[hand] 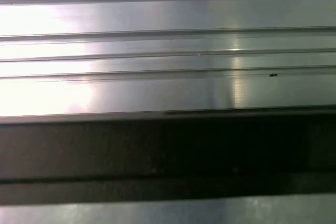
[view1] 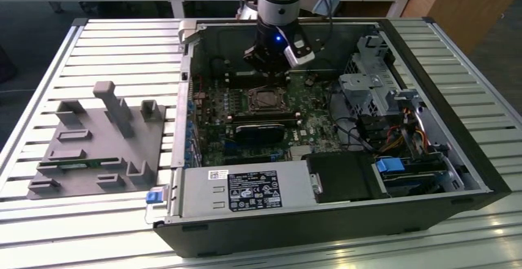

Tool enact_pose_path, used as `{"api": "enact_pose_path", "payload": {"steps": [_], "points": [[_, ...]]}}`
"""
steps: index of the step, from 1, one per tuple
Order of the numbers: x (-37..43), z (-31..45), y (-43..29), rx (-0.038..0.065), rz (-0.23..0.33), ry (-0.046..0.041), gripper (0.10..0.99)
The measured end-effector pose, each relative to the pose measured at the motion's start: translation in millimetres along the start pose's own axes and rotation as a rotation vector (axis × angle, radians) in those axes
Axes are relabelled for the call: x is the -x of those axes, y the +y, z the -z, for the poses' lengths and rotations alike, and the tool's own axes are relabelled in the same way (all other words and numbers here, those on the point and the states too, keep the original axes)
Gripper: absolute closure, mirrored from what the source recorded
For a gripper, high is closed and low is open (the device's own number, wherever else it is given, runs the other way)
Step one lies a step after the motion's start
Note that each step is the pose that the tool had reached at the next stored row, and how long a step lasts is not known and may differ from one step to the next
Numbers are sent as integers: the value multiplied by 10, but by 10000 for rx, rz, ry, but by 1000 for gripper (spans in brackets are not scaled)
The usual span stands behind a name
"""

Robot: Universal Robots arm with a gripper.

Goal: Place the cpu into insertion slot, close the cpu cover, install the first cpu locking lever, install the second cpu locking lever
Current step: 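Install the first cpu locking lever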

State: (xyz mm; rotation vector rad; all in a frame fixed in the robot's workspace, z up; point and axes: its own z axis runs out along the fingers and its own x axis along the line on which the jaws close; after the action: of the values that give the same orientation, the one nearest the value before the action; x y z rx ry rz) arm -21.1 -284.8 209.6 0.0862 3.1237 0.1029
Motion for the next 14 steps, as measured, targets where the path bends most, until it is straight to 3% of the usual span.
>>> {"api": "enact_pose_path", "payload": {"steps": [14], "points": [[29,-97,-3,-25,-3,29,980]]}}
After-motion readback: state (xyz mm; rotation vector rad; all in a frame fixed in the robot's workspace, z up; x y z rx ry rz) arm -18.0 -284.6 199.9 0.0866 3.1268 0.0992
